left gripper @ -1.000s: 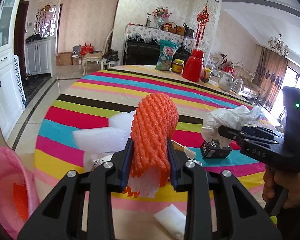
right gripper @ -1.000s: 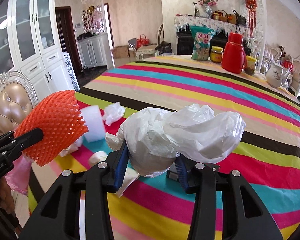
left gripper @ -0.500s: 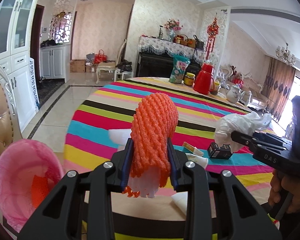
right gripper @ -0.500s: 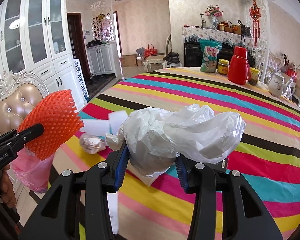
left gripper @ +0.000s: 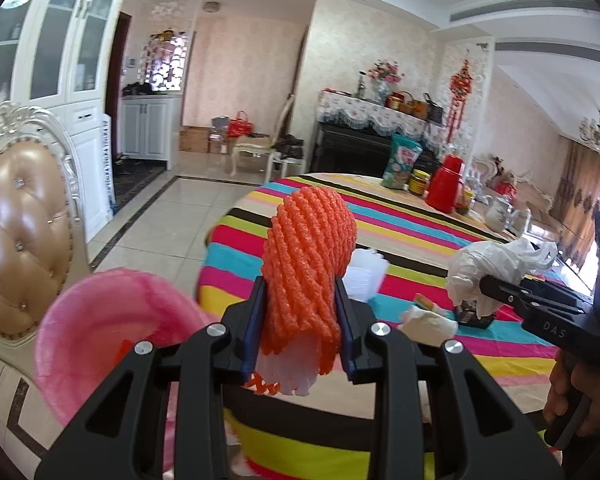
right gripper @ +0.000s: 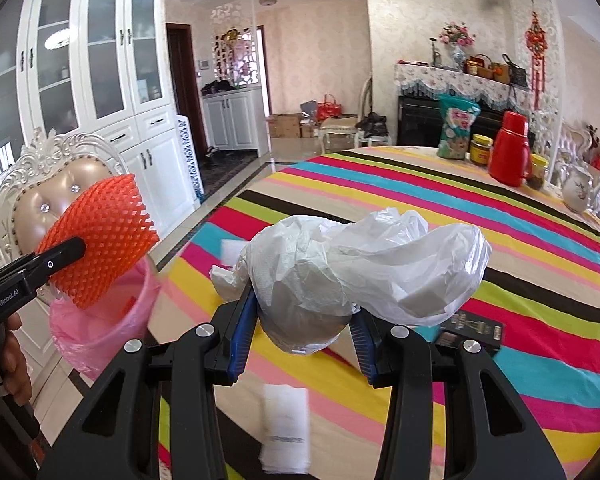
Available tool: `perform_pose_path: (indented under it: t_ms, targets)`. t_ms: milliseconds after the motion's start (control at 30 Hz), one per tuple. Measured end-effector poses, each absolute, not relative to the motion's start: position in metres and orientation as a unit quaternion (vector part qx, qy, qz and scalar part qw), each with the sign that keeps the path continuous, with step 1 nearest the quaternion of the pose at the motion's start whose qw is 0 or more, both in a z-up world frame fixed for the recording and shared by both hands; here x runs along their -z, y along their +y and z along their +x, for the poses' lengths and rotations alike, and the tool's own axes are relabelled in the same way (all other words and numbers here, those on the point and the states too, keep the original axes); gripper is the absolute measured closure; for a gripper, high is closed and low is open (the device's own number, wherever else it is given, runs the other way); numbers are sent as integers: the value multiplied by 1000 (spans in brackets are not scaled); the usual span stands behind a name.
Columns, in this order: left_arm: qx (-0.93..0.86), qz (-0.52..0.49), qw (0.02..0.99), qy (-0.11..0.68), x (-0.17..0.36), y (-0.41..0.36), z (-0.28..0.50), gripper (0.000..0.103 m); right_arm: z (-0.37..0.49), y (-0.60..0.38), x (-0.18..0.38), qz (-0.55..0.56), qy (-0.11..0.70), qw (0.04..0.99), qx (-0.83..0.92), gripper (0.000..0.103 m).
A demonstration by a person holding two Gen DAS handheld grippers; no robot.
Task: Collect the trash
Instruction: 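Carry the net and bag to the pink bin and release both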
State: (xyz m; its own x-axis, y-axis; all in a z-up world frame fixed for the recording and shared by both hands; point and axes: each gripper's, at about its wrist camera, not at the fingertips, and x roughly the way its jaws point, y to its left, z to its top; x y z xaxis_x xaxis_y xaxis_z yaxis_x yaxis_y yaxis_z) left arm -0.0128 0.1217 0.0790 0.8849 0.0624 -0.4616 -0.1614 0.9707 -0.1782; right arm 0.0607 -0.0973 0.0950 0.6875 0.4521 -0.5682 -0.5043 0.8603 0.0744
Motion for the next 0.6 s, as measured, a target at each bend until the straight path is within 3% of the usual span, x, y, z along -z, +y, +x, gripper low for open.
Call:
perform_pose_path:
  t_ms: [600]
  targets:
    - [-157, -145, 952, 220, -71, 231, -78, 72, 44, 9, -89, -73, 299, 891, -335, 61]
